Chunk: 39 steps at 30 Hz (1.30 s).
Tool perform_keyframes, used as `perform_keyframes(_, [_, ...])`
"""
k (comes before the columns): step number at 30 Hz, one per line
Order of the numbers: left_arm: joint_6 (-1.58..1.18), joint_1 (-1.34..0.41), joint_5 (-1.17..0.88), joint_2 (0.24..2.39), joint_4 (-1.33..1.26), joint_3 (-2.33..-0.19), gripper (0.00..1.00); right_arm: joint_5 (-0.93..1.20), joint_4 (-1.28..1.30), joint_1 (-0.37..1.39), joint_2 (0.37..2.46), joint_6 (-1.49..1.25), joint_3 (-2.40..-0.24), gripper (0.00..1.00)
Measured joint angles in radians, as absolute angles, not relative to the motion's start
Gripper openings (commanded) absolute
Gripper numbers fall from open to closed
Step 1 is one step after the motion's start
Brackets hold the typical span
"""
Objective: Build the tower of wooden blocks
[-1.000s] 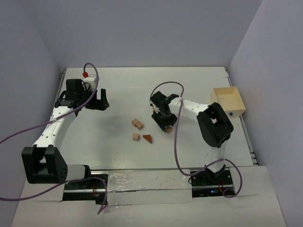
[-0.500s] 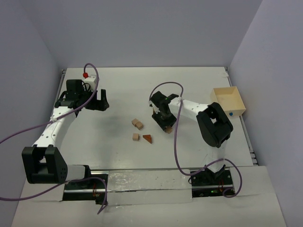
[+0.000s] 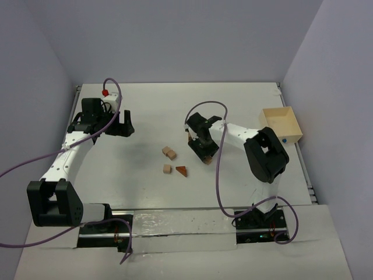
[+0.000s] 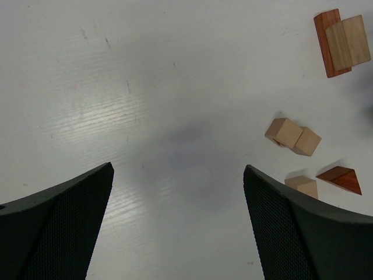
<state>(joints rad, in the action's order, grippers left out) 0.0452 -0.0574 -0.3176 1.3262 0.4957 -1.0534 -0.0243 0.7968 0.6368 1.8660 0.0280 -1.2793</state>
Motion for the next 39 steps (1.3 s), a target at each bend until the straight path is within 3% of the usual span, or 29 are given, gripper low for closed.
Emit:
perform_keyframes(23, [0.045,-0.057,-0.317,1.326,0.496,-1.053,0.99,-0.025,0.758,0.625,1.841,0.032,-1.217,0.51])
perform_keyframes(27, [0.044,-0.057,-0.317,1.326,0.496,-1.053,0.99,-0.021,0.754,0.618,1.836,0.031,-1.217,0.38])
perform_keyframes(29, [0.044,-0.057,-0.317,1.326,0.496,-1.053,0.99,-0.016,0.754,0.616,1.835,0.029,-1.217,0.27])
perform_keyframes(31, [0.043,-0.057,-0.317,1.326,0.496,-1.053,0.99,-0.012,0.754,0.616,1.835,0.029,-1.218,0.09])
perform_keyframes(33, [0.042,-0.057,-0.317,1.326,0.496,-1.053,0.99,-0.005,0.755,0.616,1.835,0.027,-1.222,0.02])
perform_keyframes(39, [0.041,-0.057,-0.316,1.326,0.496,-1.053,0.99,0.054,0.819,0.616,1.833,-0.012,-1.321,0.00])
